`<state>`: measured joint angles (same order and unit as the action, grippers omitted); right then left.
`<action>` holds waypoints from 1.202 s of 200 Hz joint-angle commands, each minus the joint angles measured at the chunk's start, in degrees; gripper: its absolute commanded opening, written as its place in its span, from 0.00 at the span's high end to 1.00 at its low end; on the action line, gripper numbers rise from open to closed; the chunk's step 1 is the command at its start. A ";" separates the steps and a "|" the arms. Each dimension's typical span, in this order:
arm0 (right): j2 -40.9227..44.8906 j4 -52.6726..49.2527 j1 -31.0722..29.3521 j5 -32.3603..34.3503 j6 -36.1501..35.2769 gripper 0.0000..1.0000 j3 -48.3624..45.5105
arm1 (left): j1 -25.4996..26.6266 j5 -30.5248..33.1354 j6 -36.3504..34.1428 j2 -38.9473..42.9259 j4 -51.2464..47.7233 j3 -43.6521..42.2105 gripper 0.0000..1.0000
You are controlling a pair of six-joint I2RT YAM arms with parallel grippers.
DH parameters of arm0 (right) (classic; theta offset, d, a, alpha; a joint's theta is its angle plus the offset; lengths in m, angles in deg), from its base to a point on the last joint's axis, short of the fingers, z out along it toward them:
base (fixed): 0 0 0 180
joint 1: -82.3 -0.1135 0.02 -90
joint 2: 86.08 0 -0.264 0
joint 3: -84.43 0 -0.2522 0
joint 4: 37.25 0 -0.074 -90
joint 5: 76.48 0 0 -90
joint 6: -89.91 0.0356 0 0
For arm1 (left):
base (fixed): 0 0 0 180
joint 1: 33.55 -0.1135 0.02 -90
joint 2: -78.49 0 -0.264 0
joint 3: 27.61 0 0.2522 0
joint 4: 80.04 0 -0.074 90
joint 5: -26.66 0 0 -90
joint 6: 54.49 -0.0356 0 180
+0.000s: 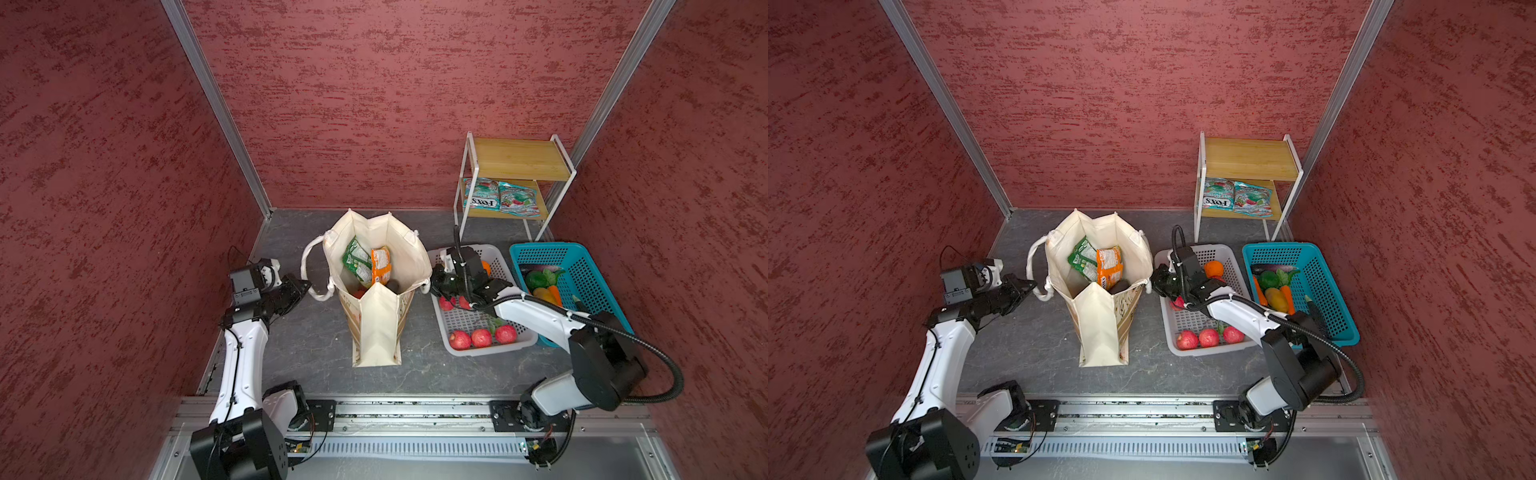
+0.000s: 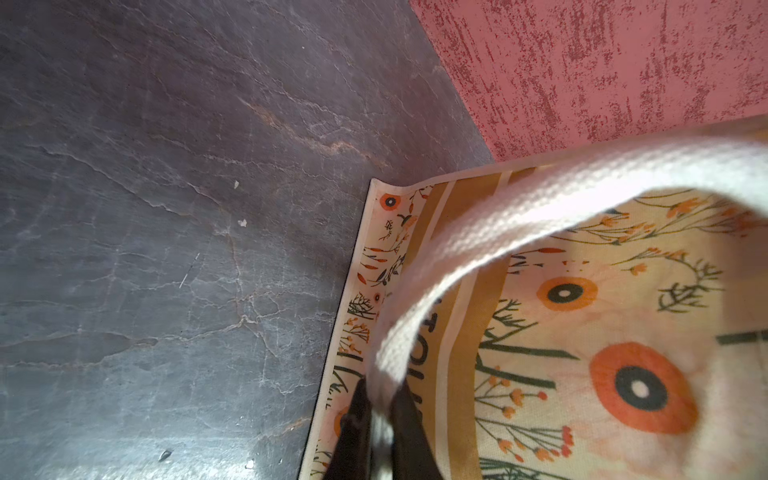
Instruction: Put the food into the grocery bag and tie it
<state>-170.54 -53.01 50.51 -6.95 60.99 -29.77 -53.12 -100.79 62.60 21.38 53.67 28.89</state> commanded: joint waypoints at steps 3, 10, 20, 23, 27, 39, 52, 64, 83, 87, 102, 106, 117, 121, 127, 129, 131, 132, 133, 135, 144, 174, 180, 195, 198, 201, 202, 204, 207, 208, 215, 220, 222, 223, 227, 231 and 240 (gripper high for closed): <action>5.36 -5.80 0.19 5.69 -2.42 0.89 2.79 | -0.73 -0.52 -0.94 0.27 0.63 -0.55 1.00; 6.60 -7.28 0.32 7.00 -2.93 0.90 3.05 | -0.82 -0.56 -0.91 0.39 0.63 -0.49 1.00; 8.18 -9.36 0.46 8.73 -3.65 0.92 3.51 | -0.91 -0.71 -0.89 0.50 0.63 -0.47 1.00; 8.74 -9.82 0.50 9.26 -3.82 0.93 3.70 | -0.95 -0.71 -0.85 0.53 0.63 -0.39 1.00; 9.41 -10.57 0.59 9.88 -4.09 0.94 3.91 | -0.99 -0.76 -0.82 0.58 0.63 -0.38 1.00; 11.19 -12.51 0.67 11.43 -5.00 0.96 4.53 | -1.07 -0.95 -0.67 0.79 0.54 -0.16 1.00; 12.94 -14.49 0.72 12.77 -6.11 0.96 5.46 | -1.08 -1.06 -0.40 1.32 0.28 0.28 1.00; 14.37 -15.68 0.77 13.58 -7.04 0.96 6.18 | -1.13 -1.18 -0.05 1.87 -0.22 0.95 1.00; 16.39 -16.13 0.77 13.70 -8.45 0.96 6.94 | -1.09 -1.64 0.57 3.16 -1.40 2.76 1.00; 16.80 -15.96 0.77 13.50 -8.75 0.96 7.03 | -1.07 -1.74 0.81 3.49 -1.74 3.26 1.00; 18.11 -14.25 0.77 12.26 -9.93 0.96 6.82 | -1.08 -1.90 1.08 4.64 -3.15 5.31 1.00; 18.47 -13.46 0.77 11.76 -10.23 0.96 6.69 | -1.08 -2.00 1.04 4.99 -3.57 5.87 1.00; 19.19 -11.37 0.77 10.17 -10.86 0.96 6.26 | -1.08 -2.41 1.29 5.72 -4.37 7.56 1.00; 19.40 -10.62 0.77 9.47 -11.08 0.96 6.08 | -1.08 -2.57 1.59 6.12 -4.51 8.04 1.00; 19.64 -9.38 0.77 8.34 -11.36 0.96 5.85 | -1.08 -2.84 1.96 6.65 -4.58 8.78 1.00; 19.74 -8.93 0.77 7.99 -11.41 0.96 5.81 | -1.08 -2.92 2.12 6.83 -4.56 8.90 1.00; 19.84 -8.56 0.77 7.64 -11.53 0.96 5.76 | -1.08 -2.96 2.27 7.03 -4.56 9.19 1.00; 19.90 -8.33 0.81 7.46 -11.61 0.96 5.74 | -1.08 -3.01 2.40 7.15 -4.56 9.29 1.00; 19.97 -8.18 0.79 7.29 -11.60 0.96 5.73 | -1.04 -3.04 2.46 7.21 -4.60 9.42 1.00; 20.02 -7.73 0.77 6.93 -11.69 0.96 5.65 | -1.07 -3.06 2.58 7.41 -4.61 9.63 1.00; 20.45 -6.24 0.77 5.77 -11.93 0.96 5.54 | -1.02 -3.40 3.11 8.09 -4.77 10.76 1.00; 21.53 -5.17 0.68 3.89 -14.05 0.96 7.41 | -0.53 -4.58 4.71 9.27 -4.61 14.84 1.00; 21.63 -5.29 0.68 3.70 -14.54 0.96 8.00 | -0.26 -4.60 5.02 9.30 -4.35 15.68 1.00; 21.26 -5.51 0.59 2.97 -15.77 0.96 9.96 | 0.94 -4.59 5.96 9.21 -3.32 17.70 1.00; 21.08 -5.62 0.52 2.79 -16.01 0.96 10.40 | 1.27 -4.56 6.12 9.07 -3.11 18.13 1.00; 20.86 -5.64 0.50 2.60 -16.26 0.96 10.90 | 1.61 -4.49 6.29 8.91 -2.88 18.55 1.00; 20.76 -5.69 0.46 2.53 -16.30 0.96 11.08 | 1.76 -4.48 6.34 8.88 -2.80 18.71 1.00; 20.66 -5.79 0.43 2.40 -16.49 0.96 11.43 | 2.02 -4.47 6.49 8.77 -2.69 18.92 1.00; 20.33 -5.82 0.40 2.18 -16.75 0.96 11.95 | 2.40 -4.40 6.63 8.50 -2.51 19.48 1.00; 20.23 -5.86 0.37 2.10 -16.81 0.96 12.13 | 2.60 -4.35 6.73 8.41 -2.48 19.57 1.00; 19.55 -6.27 0.10 1.65 -17.40 0.96 13.57 | 3.77 -4.15 6.96 7.73 -2.23 20.78 1.00; 19.00 -6.75 -0.12 1.45 -17.84 0.96 14.78 | 4.70 -4.04 7.20 7.16 -2.18 21.69 1.00; 18.70 -6.89 -0.22 1.41 -17.99 0.96 15.30 | 5.17 -3.99 7.23 6.91 -2.14 22.12 1.00; 18.58 -7.02 -0.26 1.40 -18.13 0.96 15.56 | 5.39 -3.92 7.30 6.87 -2.12 22.30 1.00; 18.16 -7.45 -0.49 1.40 -18.54 0.96 16.53 | 6.12 -3.77 7.37 6.25 -2.10 23.06 1.00; 17.68 -7.70 -0.75 1.40 -18.87 0.96 17.51 | 7.26 -3.43 7.42 5.65 -2.09 24.01 1.00; 16.64 -7.95 -1.43 1.57 -19.50 0.96 19.48 | 9.61 -2.14 7.21 4.54 -2.01 25.94 1.00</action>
<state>-151.83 -62.04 50.58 -2.98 44.75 -15.98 -48.10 -103.30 68.76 28.09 49.60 50.11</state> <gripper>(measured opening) 0.112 0.091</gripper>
